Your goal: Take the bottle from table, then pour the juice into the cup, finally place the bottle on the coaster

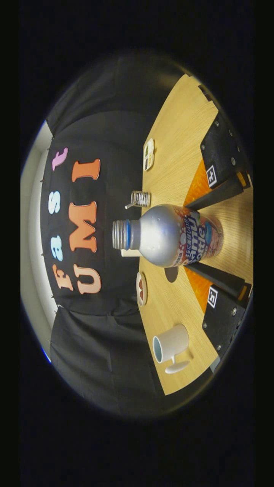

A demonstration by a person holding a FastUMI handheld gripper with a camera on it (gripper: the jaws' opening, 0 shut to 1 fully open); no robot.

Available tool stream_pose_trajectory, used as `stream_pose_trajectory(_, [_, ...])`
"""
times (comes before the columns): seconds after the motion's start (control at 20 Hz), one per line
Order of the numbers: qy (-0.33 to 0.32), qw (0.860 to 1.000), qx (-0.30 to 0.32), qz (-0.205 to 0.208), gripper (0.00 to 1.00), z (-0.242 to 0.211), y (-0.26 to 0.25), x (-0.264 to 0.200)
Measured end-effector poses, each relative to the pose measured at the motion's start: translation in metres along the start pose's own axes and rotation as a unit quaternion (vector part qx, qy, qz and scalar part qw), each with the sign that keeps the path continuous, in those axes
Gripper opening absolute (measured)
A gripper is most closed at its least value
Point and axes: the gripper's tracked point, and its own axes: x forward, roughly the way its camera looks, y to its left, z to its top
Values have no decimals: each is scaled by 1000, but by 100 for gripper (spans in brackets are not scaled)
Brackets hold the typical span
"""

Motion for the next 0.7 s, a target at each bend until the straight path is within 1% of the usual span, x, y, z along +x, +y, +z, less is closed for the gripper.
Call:
stream_pose_trajectory(0.15, [-14, 1000, 5, 14, 78, 16, 10, -3])
stream_pose_trajectory(0.35, [-40, 998, -29, 26, 78, 44, 25, -2])
stream_pose_trajectory(0.6, [-39, 997, -57, 34, 77, 58, 42, 9])
stream_pose_trajectory(0.7, [-36, 996, -77, 30, 77, 63, 46, 16])
